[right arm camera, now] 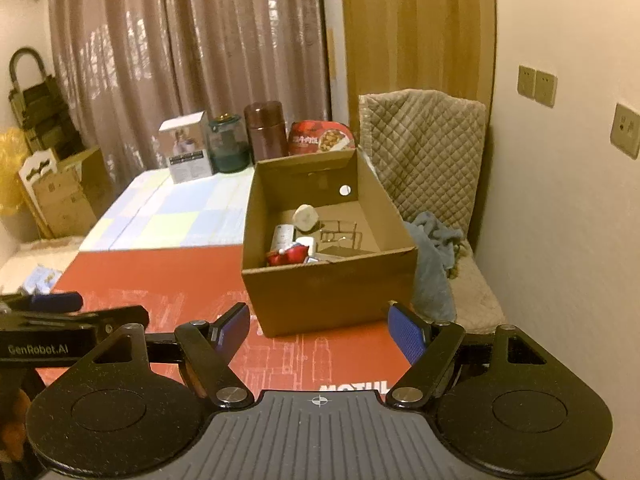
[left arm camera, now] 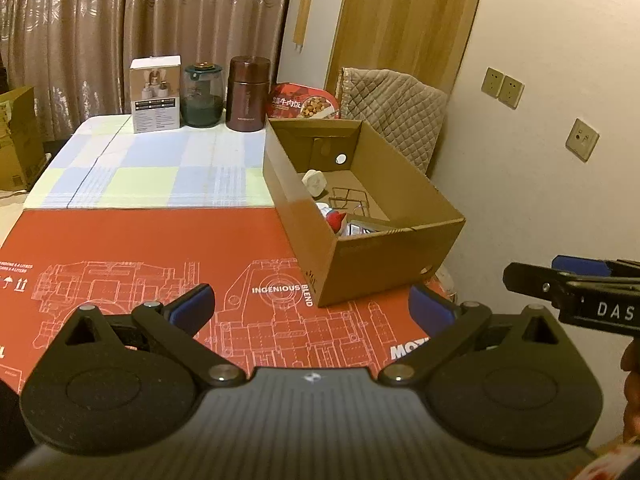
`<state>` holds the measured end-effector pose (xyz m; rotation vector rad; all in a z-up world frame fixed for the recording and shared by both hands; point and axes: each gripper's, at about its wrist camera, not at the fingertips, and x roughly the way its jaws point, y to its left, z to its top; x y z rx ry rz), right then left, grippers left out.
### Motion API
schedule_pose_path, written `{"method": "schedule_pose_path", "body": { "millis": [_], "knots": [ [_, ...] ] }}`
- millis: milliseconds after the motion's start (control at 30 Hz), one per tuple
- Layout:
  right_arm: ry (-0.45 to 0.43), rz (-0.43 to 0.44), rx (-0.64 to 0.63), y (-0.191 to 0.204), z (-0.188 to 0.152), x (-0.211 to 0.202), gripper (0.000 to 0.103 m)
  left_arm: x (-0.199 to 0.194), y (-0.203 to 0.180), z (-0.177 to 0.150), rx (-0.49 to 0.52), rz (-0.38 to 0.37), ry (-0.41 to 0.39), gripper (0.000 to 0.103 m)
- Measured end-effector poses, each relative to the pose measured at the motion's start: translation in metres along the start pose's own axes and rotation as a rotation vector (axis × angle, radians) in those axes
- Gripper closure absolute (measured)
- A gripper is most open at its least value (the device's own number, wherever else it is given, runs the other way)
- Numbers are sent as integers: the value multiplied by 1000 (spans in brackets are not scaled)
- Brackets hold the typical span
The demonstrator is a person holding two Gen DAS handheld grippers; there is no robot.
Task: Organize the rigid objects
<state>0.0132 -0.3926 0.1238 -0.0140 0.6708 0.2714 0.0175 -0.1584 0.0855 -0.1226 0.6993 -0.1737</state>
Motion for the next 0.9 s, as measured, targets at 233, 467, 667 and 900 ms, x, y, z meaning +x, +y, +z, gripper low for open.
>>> {"method": "schedule_pose_path", "body": {
  "millis": [233,467,667,900],
  "knots": [
    [11,3,-20,8,-17,-10,30,-11,-1,-7,-1,11,-6,1],
    [20,6,-10,9,-25,-12,30,-14,-5,-10,6,10,-8,1],
    [22,5,-9,9,-25,-10,30,-15,-5,-10,2,8,-7,1],
    [25,1,-7,10,-25,-9,30,-15,-2,-10,-10,-2,-23,1]
  ]
}}
